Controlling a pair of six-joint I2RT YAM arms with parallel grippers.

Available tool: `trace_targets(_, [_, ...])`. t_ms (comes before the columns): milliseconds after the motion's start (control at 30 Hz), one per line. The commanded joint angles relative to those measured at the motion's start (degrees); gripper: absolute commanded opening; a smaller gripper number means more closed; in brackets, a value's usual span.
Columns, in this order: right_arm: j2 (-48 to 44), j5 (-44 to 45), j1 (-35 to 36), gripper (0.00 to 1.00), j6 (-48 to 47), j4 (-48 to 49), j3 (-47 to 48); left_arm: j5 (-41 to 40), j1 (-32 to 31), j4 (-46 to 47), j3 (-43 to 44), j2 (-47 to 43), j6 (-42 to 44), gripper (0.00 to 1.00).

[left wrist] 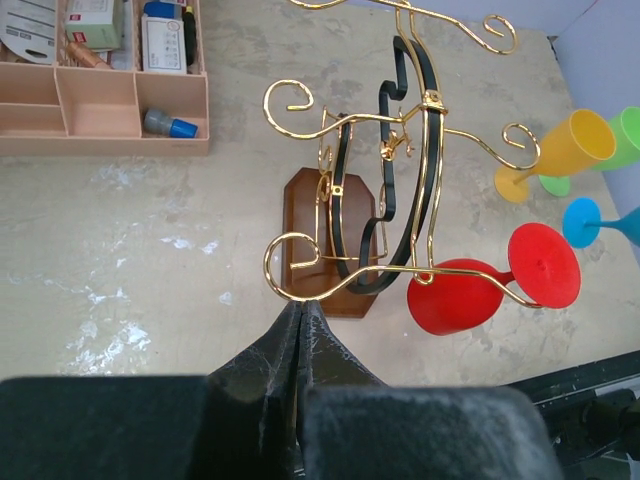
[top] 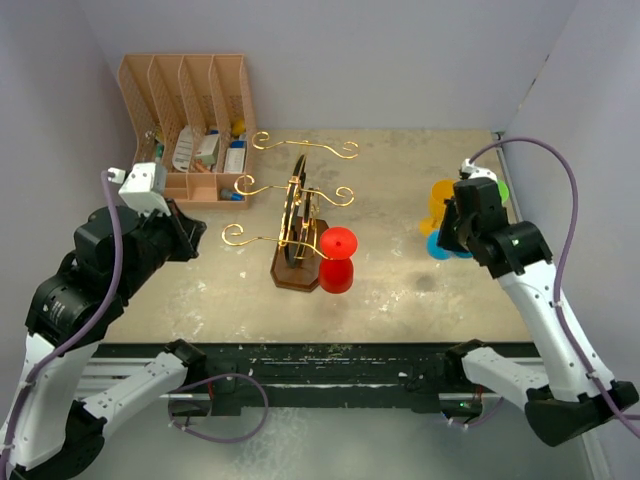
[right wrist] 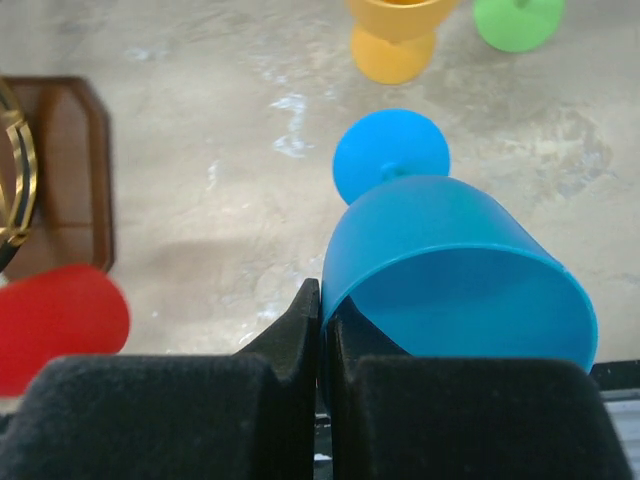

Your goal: Take the wine glass off the wine glass rack

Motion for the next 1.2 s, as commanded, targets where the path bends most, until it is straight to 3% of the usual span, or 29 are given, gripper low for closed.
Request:
trace_targets(0, [0.8,-6.8,-9.3,0.00,-7.6,5.5,-0.9,-1.0,0.0,0.1,-0.2,-0.8,1.9,0.00])
trace_targets(167, [4.7,-9.8,-14.1,0.00,-8.0,8.5,-4.2,0.8,0.0,-0.8,0.1,0.8,2.4,0.03])
trace_targets(233, [5.4,-12.4,-15.0,0.00,-6.9,9.6,-5.4,3.5,0.0,0.1,0.2,1.4,2.7,0.10])
trace_targets(333, [5.2,-12.5,-15.4,0.00,-4.1,10.9,-6.6,8.3,0.0,2.1,0.2,1.8,2.5,0.29])
trace_targets(400, [5.5,-13.3,-15.5,0.00,-2.8,12.2,-7.8,11.0,0.0,3.7,0.2,2.3,2.3,0.33])
trace_targets(633, [9.3,-11.9,-15.8,0.00,-0.6,15.6,-10.3,16.0,0.0,6.1,-0.8,3.4,2.3,0.35])
trace_targets(1033, [12.9,-10.3,-16.2,0.00,-0.2,17.0,-11.3,17.6,0.0,6.7,-2.4,4.3,2.4,0.38])
trace_targets(1167, [13.8,-10.9,-16.3,0.16,-0.9,17.2,-11.0,19.0,0.0,7.2,-2.8,4.6,2.7,0.42])
